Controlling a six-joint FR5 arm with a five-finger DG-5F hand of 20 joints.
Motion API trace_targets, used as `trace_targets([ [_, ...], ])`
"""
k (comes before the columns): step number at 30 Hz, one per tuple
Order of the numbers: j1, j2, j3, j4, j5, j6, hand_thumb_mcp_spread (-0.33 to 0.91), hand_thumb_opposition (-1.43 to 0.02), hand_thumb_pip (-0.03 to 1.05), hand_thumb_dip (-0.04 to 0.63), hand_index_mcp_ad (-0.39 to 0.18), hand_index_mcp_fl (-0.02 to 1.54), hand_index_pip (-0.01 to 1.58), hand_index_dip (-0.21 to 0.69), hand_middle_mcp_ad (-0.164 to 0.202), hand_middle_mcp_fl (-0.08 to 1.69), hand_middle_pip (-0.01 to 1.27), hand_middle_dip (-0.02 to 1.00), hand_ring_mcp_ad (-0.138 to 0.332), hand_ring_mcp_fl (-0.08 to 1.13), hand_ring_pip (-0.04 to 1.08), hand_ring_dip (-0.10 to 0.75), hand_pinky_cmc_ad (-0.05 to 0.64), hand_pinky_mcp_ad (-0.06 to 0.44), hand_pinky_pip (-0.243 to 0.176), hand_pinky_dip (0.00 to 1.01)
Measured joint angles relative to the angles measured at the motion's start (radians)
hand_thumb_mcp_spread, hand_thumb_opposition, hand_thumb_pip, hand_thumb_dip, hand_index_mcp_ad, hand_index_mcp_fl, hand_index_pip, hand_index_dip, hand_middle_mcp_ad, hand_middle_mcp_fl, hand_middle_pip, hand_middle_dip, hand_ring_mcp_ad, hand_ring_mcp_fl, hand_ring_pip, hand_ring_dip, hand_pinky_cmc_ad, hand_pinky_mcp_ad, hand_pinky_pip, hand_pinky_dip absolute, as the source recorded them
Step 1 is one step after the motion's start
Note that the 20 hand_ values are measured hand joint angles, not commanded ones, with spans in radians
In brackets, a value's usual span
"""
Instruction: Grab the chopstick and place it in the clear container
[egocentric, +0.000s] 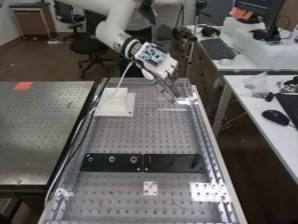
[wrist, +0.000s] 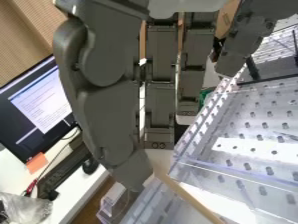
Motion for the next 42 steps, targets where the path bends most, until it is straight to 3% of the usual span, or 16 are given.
trace_targets([
  [16,-0.013,-0.033,0.016,-0.06,-0.021,0.057,0.77,-1.1,0.39,0.321,-0.07,1.45,0.02,0.583,0.059,1.44,0.09,0.6,0.051,0.66,0.12,0.424,0.353,0.253,0.037,0.16],
  [27,-0.022,-0.045,0.025,-0.068,-0.047,0.067,0.77,-1.11,0.39,0.321,-0.068,1.45,0.03,0.583,0.056,1.45,0.09,0.6,0.054,0.66,0.11,0.424,0.351,0.262,0.037,0.16],
  [31,-0.025,-0.047,0.03,-0.069,-0.059,0.064,0.7,-1.13,0.39,0.321,-0.068,1.43,0.04,0.586,0.059,1.46,0.09,0.6,0.051,0.58,0.11,0.421,0.349,0.265,0.037,0.16],
  [34,-0.026,-0.049,0.034,-0.07,-0.067,0.056,0.64,-1.03,0.4,0.321,-0.072,1.38,0.05,0.581,0.058,1.46,0.11,0.61,0.054,0.58,0.11,0.421,0.349,0.265,0.037,0.17],
  [37,-0.027,-0.051,0.037,-0.071,-0.071,0.057,0.61,-0.96,0.49,0.323,-0.087,1.34,0.05,0.564,0.056,1.39,0.11,0.61,0.054,0.51,0.11,0.421,0.346,0.265,0.037,0.17],
  [42,-0.028,-0.055,0.04,-0.071,-0.074,0.048,0.59,-0.93,0.49,0.333,-0.119,1.29,0.05,0.553,0.056,1.33,0.11,0.61,0.052,0.48,0.11,0.421,0.346,0.265,0.037,0.17],
])
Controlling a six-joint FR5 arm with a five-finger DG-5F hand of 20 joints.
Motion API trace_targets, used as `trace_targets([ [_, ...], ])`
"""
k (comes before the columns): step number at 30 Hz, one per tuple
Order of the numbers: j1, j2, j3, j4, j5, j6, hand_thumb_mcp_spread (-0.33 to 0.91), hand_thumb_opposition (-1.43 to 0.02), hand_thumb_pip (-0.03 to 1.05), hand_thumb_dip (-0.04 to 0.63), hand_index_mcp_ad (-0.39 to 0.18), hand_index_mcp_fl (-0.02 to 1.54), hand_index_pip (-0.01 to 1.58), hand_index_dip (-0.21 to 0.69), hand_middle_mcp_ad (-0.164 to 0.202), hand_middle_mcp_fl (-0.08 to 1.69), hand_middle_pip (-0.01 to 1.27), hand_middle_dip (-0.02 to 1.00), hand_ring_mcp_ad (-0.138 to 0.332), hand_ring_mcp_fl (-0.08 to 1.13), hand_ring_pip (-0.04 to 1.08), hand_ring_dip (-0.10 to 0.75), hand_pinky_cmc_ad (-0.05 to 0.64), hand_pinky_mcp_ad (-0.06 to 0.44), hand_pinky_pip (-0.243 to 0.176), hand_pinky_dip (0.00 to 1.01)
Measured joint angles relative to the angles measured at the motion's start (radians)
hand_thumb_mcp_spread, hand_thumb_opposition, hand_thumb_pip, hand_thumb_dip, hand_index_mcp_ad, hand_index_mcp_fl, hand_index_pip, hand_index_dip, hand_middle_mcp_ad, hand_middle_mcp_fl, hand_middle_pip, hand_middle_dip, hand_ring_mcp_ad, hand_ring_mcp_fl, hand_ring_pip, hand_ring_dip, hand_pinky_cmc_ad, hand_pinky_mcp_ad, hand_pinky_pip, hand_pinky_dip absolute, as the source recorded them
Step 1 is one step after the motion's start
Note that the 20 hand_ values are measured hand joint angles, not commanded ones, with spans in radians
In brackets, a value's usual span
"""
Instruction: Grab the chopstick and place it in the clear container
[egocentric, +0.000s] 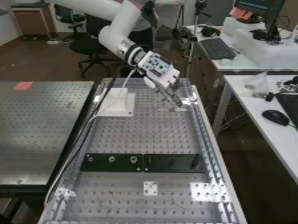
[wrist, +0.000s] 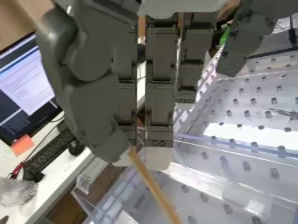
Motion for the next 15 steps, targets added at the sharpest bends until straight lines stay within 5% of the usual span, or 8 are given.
trace_targets([
  [10,-0.002,-0.001,0.01,0.019,-0.016,-0.041,0.58,-0.9,0.49,0.333,-0.138,1.22,0.05,0.522,0.056,1.23,0.11,0.61,0.052,0.39,0.09,0.424,0.321,0.265,0.033,0.17],
  [15,-0.004,0.004,0.028,0.051,-0.054,-0.124,0.53,-0.88,0.49,0.333,-0.148,1.13,0.05,0.522,0.052,1.09,0.11,0.62,0.052,0.33,0.09,0.421,0.323,0.265,0.019,0.18],
])
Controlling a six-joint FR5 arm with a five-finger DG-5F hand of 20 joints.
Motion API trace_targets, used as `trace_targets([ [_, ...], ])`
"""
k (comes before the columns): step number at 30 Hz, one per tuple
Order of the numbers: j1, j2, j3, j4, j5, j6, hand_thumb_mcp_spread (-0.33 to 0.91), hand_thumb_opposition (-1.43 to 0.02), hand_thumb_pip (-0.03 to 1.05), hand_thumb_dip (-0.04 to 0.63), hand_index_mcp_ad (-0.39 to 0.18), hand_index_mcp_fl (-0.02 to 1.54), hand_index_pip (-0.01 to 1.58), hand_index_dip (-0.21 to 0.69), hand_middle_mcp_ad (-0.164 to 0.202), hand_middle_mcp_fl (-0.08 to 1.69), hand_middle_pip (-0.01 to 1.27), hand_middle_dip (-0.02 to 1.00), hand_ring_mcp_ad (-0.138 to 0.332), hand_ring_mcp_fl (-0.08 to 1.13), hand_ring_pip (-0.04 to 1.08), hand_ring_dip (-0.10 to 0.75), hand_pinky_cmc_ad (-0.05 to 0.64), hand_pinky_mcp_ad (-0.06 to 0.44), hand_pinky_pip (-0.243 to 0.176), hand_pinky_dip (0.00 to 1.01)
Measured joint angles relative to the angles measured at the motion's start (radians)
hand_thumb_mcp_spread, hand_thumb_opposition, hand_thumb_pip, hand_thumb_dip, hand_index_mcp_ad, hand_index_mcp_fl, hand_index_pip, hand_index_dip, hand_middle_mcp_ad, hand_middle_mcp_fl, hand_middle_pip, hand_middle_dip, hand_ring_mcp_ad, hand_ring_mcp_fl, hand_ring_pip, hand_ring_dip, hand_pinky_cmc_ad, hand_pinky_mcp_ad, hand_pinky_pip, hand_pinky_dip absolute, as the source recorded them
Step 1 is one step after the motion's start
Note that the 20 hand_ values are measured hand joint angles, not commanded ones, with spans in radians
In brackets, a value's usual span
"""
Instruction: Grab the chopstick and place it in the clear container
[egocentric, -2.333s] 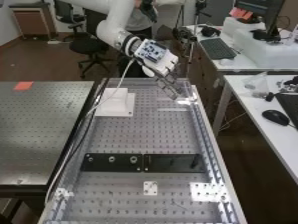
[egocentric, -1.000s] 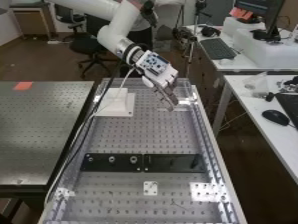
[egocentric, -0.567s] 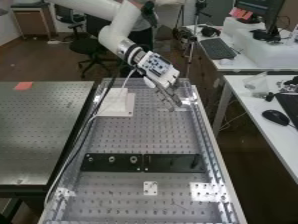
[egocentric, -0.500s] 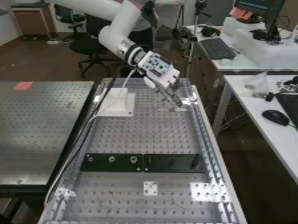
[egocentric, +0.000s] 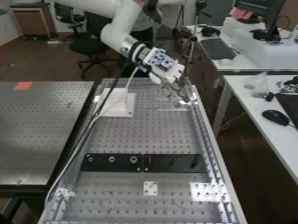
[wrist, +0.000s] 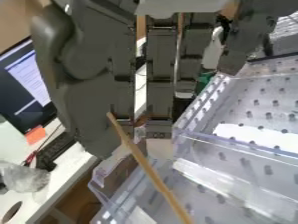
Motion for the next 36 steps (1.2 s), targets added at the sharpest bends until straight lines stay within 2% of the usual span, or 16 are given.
trace_targets([
  [2,-0.001,0.0,0.011,0.009,-0.016,-0.028,0.52,-0.87,0.49,0.333,-0.148,1.08,0.03,0.522,0.056,1.05,0.12,0.62,0.051,0.29,0.09,0.424,0.325,0.264,0.002,0.2],
  [5,-0.003,0.0,0.03,0.022,-0.04,-0.06,0.49,-0.87,0.49,0.333,-0.152,0.99,0.03,0.524,0.052,0.88,0.09,0.63,0.052,0.21,0.09,0.426,0.321,0.265,-0.012,0.22],
  [11,-0.007,-0.004,0.046,0.02,-0.052,-0.074,0.44,-0.84,0.49,0.319,-0.152,0.81,0.02,0.531,0.054,0.67,0.09,0.64,0.056,0.12,0.09,0.429,0.325,0.264,-0.061,0.29],
  [15,-0.008,0.007,0.035,0.028,-0.039,-0.086,0.42,-0.82,0.49,0.319,-0.152,0.72,0.02,0.532,0.054,0.54,0.09,0.64,0.058,0.07,0.09,0.429,0.328,0.265,-0.058,0.31],
  [17,-0.009,0.023,0.017,0.045,-0.032,-0.093,0.41,-0.82,0.49,0.304,-0.152,0.65,0.02,0.564,0.054,0.46,0.09,0.63,0.066,0.05,0.09,0.426,0.328,0.265,-0.077,0.31],
  [20,-0.01,0.065,-0.038,0.112,-0.025,-0.118,0.41,-0.8,0.46,0.302,-0.154,0.54,0.01,0.579,0.059,0.38,0.09,0.6,0.075,0.01,0.09,0.426,0.346,0.265,-0.079,0.32],
  [22,-0.012,0.106,-0.091,0.184,-0.029,-0.147,0.39,-0.79,0.43,0.291,-0.152,0.47,0.01,0.579,0.059,0.38,0.09,0.58,0.082,0.0,0.09,0.422,0.346,0.265,-0.079,0.32],
  [26,-0.021,0.169,-0.173,0.283,-0.046,-0.199,0.38,-0.75,0.4,0.255,-0.152,0.39,0.01,0.583,0.059,0.3,0.09,0.52,0.087,0.0,0.1,0.396,0.349,0.264,-0.075,0.32],
  [28,-0.033,0.219,-0.227,0.336,-0.059,-0.256,0.38,-0.74,0.39,0.236,-0.152,0.39,0.01,0.583,0.059,0.3,0.09,0.5,0.084,0.0,0.1,0.379,0.349,0.269,-0.075,0.32],
  [29,-0.037,0.23,-0.237,0.346,-0.062,-0.27,0.36,-0.73,0.39,0.222,-0.155,0.39,0.01,0.578,0.056,0.3,0.09,0.49,0.082,0.0,0.09,0.367,0.351,0.281,-0.075,0.32],
  [31,-0.057,0.28,-0.281,0.385,-0.085,-0.342,0.35,-0.73,0.39,0.195,-0.152,0.39,0.02,0.574,0.059,0.3,0.1,0.47,0.089,0.0,0.1,0.353,0.344,0.281,-0.075,0.32],
  [32,-0.063,0.292,-0.29,0.392,-0.093,-0.359,0.35,-0.73,0.39,0.18,-0.152,0.39,0.02,0.559,0.059,0.3,0.1,0.46,0.093,0.0,0.1,0.342,0.356,0.281,-0.075,0.32],
  [34,-0.088,0.327,-0.312,0.411,-0.128,-0.411,0.36,-0.73,0.39,0.176,-0.152,0.39,0.02,0.557,0.059,0.3,0.1,0.44,0.099,0.0,0.1,0.34,0.36,0.281,-0.075,0.33],
  [36,-0.131,0.367,-0.334,0.43,-0.202,-0.466,0.36,-0.71,0.38,0.176,-0.152,0.39,0.02,0.555,0.059,0.3,0.1,0.44,0.099,0.0,0.1,0.328,0.36,0.281,-0.075,0.32],
])
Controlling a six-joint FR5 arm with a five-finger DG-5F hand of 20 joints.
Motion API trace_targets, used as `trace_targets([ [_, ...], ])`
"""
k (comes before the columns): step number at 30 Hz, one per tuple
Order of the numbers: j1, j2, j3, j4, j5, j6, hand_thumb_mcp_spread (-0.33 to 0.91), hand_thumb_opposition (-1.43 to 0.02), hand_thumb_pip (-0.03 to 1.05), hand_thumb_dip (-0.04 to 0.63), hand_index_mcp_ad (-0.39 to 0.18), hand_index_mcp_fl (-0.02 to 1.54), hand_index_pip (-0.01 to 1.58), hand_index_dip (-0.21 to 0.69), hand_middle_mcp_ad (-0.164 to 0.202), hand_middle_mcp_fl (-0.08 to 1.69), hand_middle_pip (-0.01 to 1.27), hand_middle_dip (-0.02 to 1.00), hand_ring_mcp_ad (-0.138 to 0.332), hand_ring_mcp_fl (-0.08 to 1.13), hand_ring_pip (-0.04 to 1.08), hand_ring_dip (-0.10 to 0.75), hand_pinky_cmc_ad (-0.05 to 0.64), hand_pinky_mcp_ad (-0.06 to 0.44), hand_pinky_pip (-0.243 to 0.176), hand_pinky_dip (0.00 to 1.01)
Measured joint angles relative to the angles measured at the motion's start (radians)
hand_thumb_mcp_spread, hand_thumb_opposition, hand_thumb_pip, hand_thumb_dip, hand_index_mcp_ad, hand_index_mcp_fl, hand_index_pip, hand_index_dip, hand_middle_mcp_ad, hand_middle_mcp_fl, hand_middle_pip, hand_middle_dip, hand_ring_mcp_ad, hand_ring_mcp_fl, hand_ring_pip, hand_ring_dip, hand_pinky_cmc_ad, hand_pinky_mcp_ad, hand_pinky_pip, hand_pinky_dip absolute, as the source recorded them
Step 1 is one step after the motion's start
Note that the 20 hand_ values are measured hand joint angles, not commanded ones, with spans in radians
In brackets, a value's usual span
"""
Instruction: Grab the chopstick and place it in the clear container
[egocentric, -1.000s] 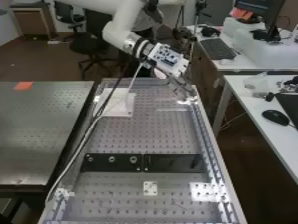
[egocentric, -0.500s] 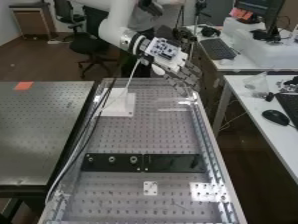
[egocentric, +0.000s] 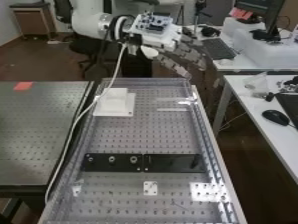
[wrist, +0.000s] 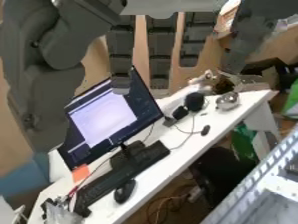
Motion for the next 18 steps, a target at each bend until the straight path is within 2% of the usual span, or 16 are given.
trace_targets([
  [7,-0.111,0.058,-0.027,0.039,-0.232,-0.147,0.35,-0.71,0.36,0.15,-0.152,0.45,0.02,0.543,0.059,0.3,0.1,0.42,0.099,0.0,0.1,0.312,0.363,0.281,-0.075,0.29],
  [13,-0.183,0.081,-0.02,0.026,-0.415,-0.255,0.34,-0.71,0.36,0.133,-0.152,0.48,0.03,0.513,0.059,0.3,0.11,0.4,0.099,0.0,0.1,0.293,0.363,0.278,-0.075,0.25],
  [17,-0.206,0.092,-0.013,0.009,-0.483,-0.319,0.33,-0.71,0.36,0.131,-0.164,0.48,0.04,0.485,0.059,0.3,0.1,0.39,0.099,0.0,0.1,0.283,0.363,0.281,-0.075,0.25],
  [18,-0.214,0.096,-0.011,0.004,-0.489,-0.347,0.32,-0.71,0.37,0.126,-0.152,0.48,0.03,0.476,0.059,0.3,0.1,0.39,0.099,0.0,0.1,0.286,0.363,0.278,-0.075,0.25],
])
